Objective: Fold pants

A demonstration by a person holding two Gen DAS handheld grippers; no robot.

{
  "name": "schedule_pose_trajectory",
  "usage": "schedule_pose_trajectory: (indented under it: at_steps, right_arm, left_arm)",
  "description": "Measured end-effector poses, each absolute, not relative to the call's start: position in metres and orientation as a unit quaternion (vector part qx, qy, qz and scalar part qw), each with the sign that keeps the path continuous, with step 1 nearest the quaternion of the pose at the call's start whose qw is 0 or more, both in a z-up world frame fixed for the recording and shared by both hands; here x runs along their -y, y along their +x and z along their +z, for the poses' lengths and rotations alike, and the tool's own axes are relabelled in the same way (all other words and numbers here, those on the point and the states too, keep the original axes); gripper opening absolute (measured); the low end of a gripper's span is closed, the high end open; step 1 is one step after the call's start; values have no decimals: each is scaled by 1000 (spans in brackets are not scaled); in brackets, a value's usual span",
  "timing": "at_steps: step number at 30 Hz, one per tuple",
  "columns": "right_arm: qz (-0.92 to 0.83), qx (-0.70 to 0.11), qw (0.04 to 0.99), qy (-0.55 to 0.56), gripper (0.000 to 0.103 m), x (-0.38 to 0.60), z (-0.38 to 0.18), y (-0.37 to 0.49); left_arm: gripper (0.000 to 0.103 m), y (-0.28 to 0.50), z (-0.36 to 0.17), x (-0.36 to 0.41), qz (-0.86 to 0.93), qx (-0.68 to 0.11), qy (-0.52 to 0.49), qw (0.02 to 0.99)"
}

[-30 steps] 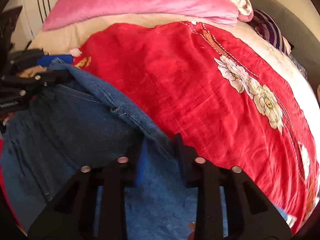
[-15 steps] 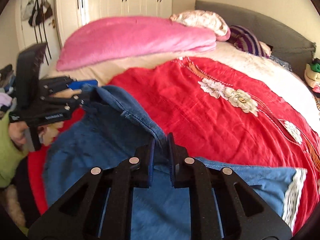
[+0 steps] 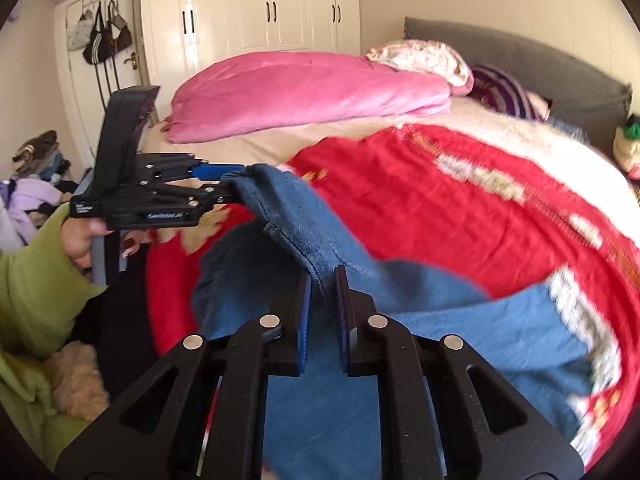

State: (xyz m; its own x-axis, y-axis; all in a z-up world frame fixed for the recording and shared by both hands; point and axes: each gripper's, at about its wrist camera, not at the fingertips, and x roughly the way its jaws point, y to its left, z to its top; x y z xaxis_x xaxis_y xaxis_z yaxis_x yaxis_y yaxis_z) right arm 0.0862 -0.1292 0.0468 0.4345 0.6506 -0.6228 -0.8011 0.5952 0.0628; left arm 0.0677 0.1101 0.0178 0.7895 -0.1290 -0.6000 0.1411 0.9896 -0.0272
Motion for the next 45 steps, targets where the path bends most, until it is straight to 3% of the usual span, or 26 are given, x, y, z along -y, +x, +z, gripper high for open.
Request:
schedule_pose_trajectory:
  at_steps: [8,17,30,36,42,45]
  right_arm:
    - [438,-331,825,-131,6,126,24,53]
    - [434,-355,809,-176,6,112,-8,32]
    - [450,-348,801,-186,6,108,-13,20]
    - [458,-354,790,-200,6,102,-21,15]
    - [457,-367,786,-196,6,103,-31,14]
    - [461,-379,778,-196,9,106,-32,14]
  left_arm:
    - [42,43,10,-110,-78,-343,4,936]
    - [57,35,-11,-122,-65,-402,-15,913]
    - [57,8,14,-161,-35,-375,-83,923]
    - [57,20,24,-131,-82,-352,-93,928]
    - [57,47,-22,-102,-39,-422,-19,906]
    - [58,49,-48,-106,-59,-454,-54,887]
